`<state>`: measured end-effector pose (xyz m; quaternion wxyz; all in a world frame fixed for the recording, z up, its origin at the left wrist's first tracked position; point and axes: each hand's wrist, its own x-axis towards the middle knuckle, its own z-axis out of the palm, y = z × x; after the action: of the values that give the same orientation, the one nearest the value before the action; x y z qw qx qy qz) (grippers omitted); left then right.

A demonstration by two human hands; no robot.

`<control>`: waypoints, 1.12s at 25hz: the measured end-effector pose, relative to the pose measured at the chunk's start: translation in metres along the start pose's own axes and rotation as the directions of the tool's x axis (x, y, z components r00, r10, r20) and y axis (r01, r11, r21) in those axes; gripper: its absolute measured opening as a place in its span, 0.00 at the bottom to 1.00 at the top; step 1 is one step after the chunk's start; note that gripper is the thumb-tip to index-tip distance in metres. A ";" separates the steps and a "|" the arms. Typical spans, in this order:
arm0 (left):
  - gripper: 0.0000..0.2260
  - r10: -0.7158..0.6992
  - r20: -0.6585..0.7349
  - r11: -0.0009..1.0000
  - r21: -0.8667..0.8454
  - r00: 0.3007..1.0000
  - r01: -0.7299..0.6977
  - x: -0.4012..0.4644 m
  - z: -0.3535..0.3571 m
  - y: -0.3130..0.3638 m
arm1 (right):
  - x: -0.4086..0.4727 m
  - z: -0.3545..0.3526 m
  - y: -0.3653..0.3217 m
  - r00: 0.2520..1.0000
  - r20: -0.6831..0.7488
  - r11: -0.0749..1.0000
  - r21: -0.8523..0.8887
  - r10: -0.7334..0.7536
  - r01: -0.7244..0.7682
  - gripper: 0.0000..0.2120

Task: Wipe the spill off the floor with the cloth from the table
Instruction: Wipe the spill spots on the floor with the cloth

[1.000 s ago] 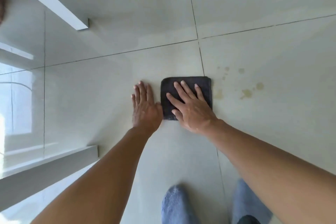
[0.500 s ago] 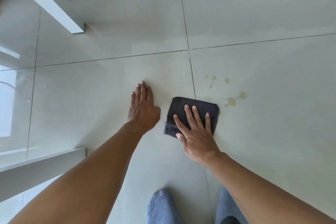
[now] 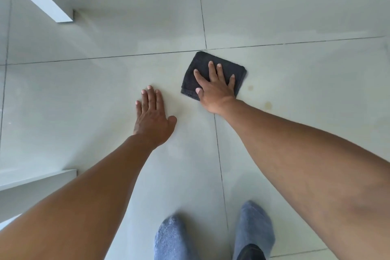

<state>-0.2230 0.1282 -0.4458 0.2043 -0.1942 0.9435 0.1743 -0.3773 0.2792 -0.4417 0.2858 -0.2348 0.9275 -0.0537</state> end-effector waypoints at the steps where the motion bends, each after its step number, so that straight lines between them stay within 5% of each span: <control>1: 0.38 -0.002 0.000 1.000 0.001 1.000 0.002 0.000 0.000 0.000 | -0.016 0.012 0.001 1.000 -0.025 1.000 0.004 -0.005 0.005 0.28; 4: 0.39 -0.007 -0.021 1.000 0.004 1.000 0.007 -0.001 0.000 0.001 | -0.095 0.058 0.010 0.994 -0.098 0.999 0.011 -0.050 0.052 0.29; 8: 0.38 0.147 -0.053 0.984 0.108 0.988 -0.140 0.001 0.012 0.023 | -0.157 0.084 0.026 0.994 -0.025 0.994 -0.004 -0.110 0.110 0.27; 12: 0.38 0.126 -0.034 0.988 0.090 0.991 -0.122 0.009 0.016 0.034 | -0.103 0.051 0.039 0.992 -0.036 0.991 -0.060 -0.121 0.118 0.26; 18: 0.37 0.123 0.044 0.983 0.132 0.991 -0.128 0.010 0.010 0.032 | -0.013 -0.016 0.054 0.997 -0.017 0.997 0.013 0.074 -0.074 0.28; 22: 0.38 0.119 0.008 0.986 0.119 0.993 -0.119 0.009 0.011 0.032 | -0.116 0.056 0.050 0.988 -0.106 0.993 -0.010 -0.115 0.115 0.26; 26: 0.39 0.119 0.002 0.986 0.115 0.993 -0.119 0.010 0.012 0.031 | -0.176 0.073 0.132 0.949 -0.052 0.946 -0.111 -0.312 0.305 0.25; 28: 0.39 0.123 -0.007 0.986 0.115 0.992 -0.121 0.010 0.011 0.030 | -0.171 0.063 0.168 0.953 -0.082 0.948 -0.153 -0.292 0.278 0.25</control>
<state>-0.2408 0.1557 -0.4523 0.1976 -0.1253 0.9634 0.1310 -0.2863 0.5092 -0.4474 0.2094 -0.3827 0.8988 -0.0418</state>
